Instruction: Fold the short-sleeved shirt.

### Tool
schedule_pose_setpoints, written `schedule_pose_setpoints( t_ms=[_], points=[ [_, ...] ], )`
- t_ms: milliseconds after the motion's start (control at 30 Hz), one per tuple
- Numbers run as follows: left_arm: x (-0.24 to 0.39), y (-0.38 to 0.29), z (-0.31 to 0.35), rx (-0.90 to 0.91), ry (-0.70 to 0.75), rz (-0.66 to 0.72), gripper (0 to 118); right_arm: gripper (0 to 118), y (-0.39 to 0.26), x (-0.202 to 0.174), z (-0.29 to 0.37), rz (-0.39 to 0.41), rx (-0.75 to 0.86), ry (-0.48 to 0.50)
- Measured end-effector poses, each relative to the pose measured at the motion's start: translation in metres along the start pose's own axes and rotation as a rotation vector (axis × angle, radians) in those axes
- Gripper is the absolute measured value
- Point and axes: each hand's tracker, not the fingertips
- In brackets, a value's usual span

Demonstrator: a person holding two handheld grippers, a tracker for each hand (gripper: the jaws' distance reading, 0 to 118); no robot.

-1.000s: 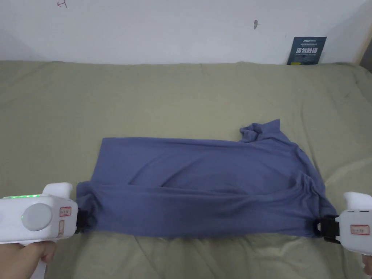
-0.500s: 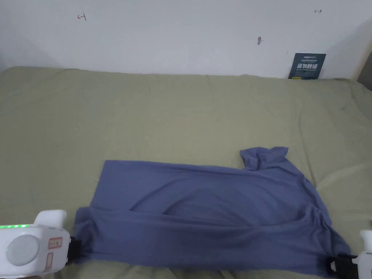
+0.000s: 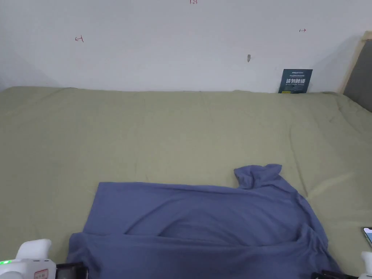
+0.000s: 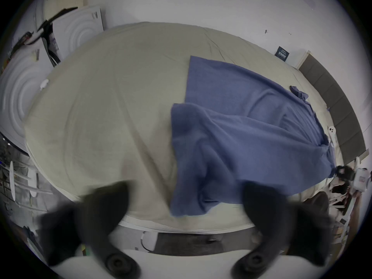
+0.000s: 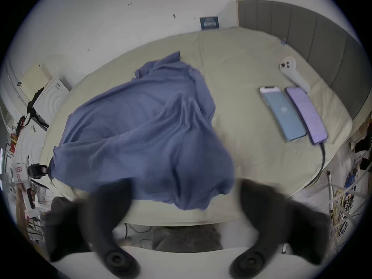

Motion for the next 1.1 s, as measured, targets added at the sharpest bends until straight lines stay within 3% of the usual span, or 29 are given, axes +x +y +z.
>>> schedule_pose_setpoints(
  t_ms=[33, 167, 233, 267, 300, 333, 400, 467, 500, 867, 900, 933, 967, 1000, 1033, 1067, 1100],
  points=[
    [0.000, 0.000, 0.009, 0.098, 0.024, 0.039, 117, 117, 0.004, 0.000, 0.012, -0.004, 0.082, -0.057],
    [-0.008, 0.005, 0.018, 0.079, -0.031, 0.050, 116, 117, 0.015, 0.005, 0.008, 0.004, 0.029, -0.016],
    [-0.003, 0.015, 0.034, 0.101, -0.051, 0.045, 111, 102, 0.019, 0.002, 0.007, 0.012, 0.044, -0.011],
    [0.000, 0.019, 0.035, 0.112, -0.061, 0.036, 97, 77, 0.022, -0.001, 0.007, 0.020, 0.062, 0.005],
    [0.002, 0.020, 0.036, 0.133, -0.067, 0.025, 36, 22, 0.023, -0.004, 0.009, 0.019, 0.091, 0.007],
    [0.004, 0.027, 0.040, 0.139, -0.086, 0.013, 0, 0, 0.026, -0.009, 0.010, 0.025, 0.108, 0.005],
    [0.012, 0.030, 0.040, 0.207, -0.063, 0.042, 0, 0, 0.025, -0.015, 0.017, -0.021, 0.158, -0.012],
    [0.016, 0.041, 0.033, 0.174, -0.091, 0.027, 0, 0, 0.033, -0.016, 0.017, 0.003, 0.157, -0.016],
    [0.018, 0.046, 0.030, 0.174, -0.105, 0.039, 0, 0, 0.040, -0.021, 0.013, 0.052, 0.139, 0.027],
    [0.043, 0.165, -0.060, 0.114, -0.029, -0.009, 0, 0, 0.088, -0.034, -0.033, 0.064, 0.122, -0.001],
    [0.044, 0.175, -0.073, 0.112, -0.022, -0.009, 0, 0, 0.094, -0.033, -0.032, 0.028, 0.122, -0.040],
    [0.044, 0.187, -0.088, 0.102, -0.016, -0.005, 7, 0, 0.099, -0.032, -0.037, 0.031, 0.118, -0.039],
    [0.044, 0.197, -0.101, 0.097, 0.001, 0.009, 28, 0, 0.104, -0.031, -0.043, 0.026, 0.112, -0.037],
    [0.044, 0.207, -0.107, 0.089, 0.006, 0.010, 85, 0, 0.107, -0.030, -0.047, 0.021, 0.105, -0.039],
    [0.045, 0.217, -0.120, 0.073, 0.017, 0.004, 118, 0, 0.110, -0.032, -0.051, -0.015, 0.105, -0.075],
    [0.048, 0.223, -0.136, 0.015, 0.042, -0.012, 116, 0, 0.114, -0.033, -0.056, -0.013, 0.098, -0.070],
    [0.047, 0.228, -0.139, 0.115, 0.031, -0.065, 115, 0, 0.116, -0.033, -0.061, -0.012, 0.091, -0.072]
  ],
)
